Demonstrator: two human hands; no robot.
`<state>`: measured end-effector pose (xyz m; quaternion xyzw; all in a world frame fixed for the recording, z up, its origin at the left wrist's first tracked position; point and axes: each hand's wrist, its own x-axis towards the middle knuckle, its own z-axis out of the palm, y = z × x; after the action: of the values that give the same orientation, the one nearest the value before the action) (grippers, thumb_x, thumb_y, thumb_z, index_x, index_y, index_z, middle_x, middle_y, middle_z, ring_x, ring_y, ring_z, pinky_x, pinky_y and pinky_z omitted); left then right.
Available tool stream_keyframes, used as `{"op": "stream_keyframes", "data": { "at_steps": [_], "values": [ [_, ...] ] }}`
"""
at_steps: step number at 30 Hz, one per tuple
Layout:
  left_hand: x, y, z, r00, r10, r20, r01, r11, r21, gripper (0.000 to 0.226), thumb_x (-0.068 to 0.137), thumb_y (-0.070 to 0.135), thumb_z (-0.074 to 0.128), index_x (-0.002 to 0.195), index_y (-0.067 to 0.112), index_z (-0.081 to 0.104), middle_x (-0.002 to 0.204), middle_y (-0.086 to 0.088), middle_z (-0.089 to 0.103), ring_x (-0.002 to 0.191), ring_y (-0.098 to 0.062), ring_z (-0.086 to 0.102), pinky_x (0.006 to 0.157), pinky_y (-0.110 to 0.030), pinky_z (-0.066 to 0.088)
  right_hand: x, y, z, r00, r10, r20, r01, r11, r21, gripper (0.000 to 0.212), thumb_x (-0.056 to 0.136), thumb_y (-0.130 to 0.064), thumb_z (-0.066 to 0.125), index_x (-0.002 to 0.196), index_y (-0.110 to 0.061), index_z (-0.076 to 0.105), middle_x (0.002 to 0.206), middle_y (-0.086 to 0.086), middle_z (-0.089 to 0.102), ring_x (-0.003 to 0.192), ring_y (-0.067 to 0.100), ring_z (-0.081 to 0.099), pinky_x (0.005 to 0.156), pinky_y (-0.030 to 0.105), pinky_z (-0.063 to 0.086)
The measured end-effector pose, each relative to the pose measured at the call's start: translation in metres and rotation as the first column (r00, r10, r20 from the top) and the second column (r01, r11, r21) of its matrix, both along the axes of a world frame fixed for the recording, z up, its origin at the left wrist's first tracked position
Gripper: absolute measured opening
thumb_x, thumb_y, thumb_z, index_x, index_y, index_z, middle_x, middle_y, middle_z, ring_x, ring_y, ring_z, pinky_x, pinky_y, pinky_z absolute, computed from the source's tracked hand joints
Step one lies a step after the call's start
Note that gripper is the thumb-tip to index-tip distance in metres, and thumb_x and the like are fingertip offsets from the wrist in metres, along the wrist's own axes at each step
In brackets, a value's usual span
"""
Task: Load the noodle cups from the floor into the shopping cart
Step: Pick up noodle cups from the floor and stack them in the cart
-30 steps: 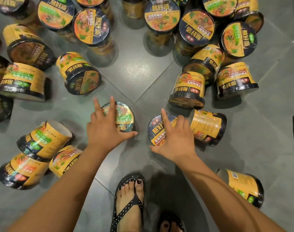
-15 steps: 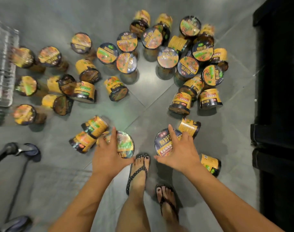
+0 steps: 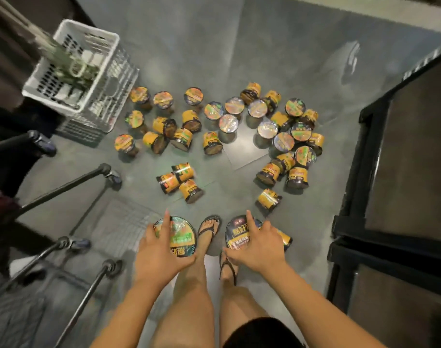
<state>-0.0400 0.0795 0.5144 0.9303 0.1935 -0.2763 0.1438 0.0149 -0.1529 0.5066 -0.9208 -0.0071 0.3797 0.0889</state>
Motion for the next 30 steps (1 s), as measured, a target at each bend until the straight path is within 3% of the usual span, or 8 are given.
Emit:
{"op": "stream_keyframes", "data": {
  "at_steps": [8,14,21,30],
  "values": [
    [-0.077,0.021,0.070,0.980,0.196,0.035,-0.198,0.979,0.053,0.128,0.057,0.077,0.068,0.153,0.033,-0.003,0.145,-0.017,0.027,0.122,-0.038,0.043,0.089,-0.043,0.047,-0.043,0.044,0.072,0.972,0.229,0.060,-0.233,0.970,0.074,0.115,0.063,-0.086,0.048,0.154,-0.032,0.003,0.127,0.014,0.046,0.119,0.032,0.045,0.097,0.038,0.040],
    [-0.140,0.053,0.104,0.915,0.401,0.035,-0.403,0.912,0.082,0.128,0.057,0.079,0.066,0.153,0.032,-0.004,0.147,-0.018,0.023,0.124,-0.039,0.042,0.094,-0.041,0.044,-0.065,0.105,0.106,0.893,0.440,0.098,-0.449,0.888,0.102,0.118,0.062,-0.089,0.049,0.153,-0.033,0.001,0.130,0.012,0.045,0.121,0.030,0.045,0.098,0.038,0.042],
    [-0.232,0.114,0.142,0.771,0.637,0.029,-0.637,0.770,0.020,0.128,0.053,0.086,0.060,0.151,0.038,-0.008,0.142,-0.011,0.030,0.121,-0.034,0.045,0.091,-0.038,0.046,-0.115,0.205,0.141,0.751,0.639,0.165,-0.656,0.751,0.077,0.119,0.056,-0.093,0.045,0.152,-0.038,0.000,0.123,0.008,0.046,0.115,0.029,0.049,0.094,0.038,0.043],
    [-0.365,0.219,0.201,0.548,0.823,0.151,-0.819,0.564,-0.102,0.129,0.053,0.088,0.060,0.148,0.043,-0.016,0.146,-0.007,0.025,0.122,-0.029,0.048,0.082,-0.035,0.049,-0.221,0.364,0.190,0.657,0.743,0.130,-0.752,0.633,0.184,0.117,0.060,-0.091,0.049,0.153,-0.035,0.004,0.132,0.012,0.046,0.121,0.029,0.051,0.098,0.032,0.042]
  ]
}}
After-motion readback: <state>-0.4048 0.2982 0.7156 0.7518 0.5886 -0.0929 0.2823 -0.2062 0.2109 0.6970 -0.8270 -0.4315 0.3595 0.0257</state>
